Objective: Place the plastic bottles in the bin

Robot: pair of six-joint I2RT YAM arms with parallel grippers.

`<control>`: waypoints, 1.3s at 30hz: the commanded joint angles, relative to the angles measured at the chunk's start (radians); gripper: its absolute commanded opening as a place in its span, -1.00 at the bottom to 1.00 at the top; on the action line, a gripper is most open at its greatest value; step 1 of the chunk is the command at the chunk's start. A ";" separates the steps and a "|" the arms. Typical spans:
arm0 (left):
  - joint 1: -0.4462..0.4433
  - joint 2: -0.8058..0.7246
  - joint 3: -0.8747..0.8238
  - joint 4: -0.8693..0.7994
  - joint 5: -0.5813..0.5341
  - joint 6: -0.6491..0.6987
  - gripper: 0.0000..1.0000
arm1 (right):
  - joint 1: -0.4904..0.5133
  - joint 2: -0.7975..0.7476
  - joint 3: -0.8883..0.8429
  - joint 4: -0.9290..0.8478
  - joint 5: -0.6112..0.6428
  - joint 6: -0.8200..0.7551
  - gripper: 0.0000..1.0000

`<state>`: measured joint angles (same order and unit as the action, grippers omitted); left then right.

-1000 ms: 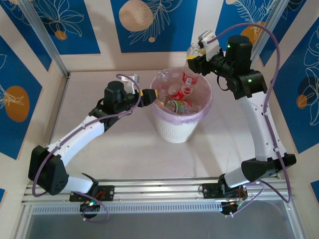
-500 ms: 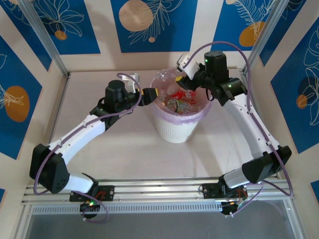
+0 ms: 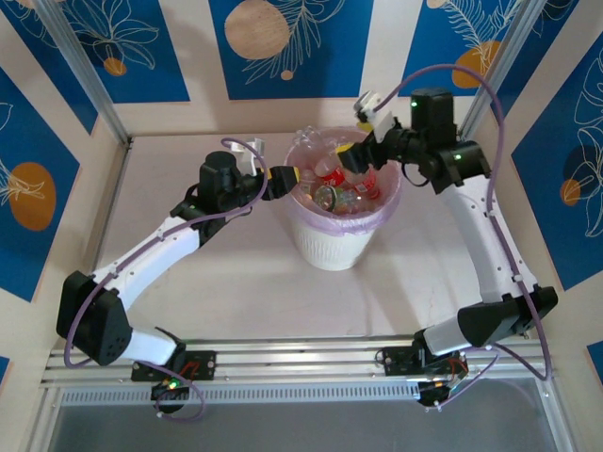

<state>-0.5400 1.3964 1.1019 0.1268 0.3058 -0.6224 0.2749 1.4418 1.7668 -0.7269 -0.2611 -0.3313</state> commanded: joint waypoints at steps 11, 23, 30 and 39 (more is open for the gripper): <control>-0.007 0.016 0.000 -0.002 0.013 0.000 0.49 | -0.006 0.095 0.094 -0.075 -0.053 0.255 -0.04; -0.007 0.015 0.005 0.003 0.021 -0.005 0.48 | 0.072 0.036 -0.138 -0.060 -0.106 0.277 -0.22; -0.007 0.013 0.012 0.005 0.027 -0.011 0.48 | 0.072 0.027 -0.143 -0.055 -0.065 0.317 -0.11; -0.007 0.003 0.028 0.002 0.032 -0.008 0.49 | 0.011 0.005 0.043 -0.069 0.017 0.463 0.39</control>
<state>-0.5400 1.3964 1.1027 0.1265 0.3138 -0.6308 0.3122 1.4513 1.7592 -0.7345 -0.2840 0.0544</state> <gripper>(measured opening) 0.743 0.679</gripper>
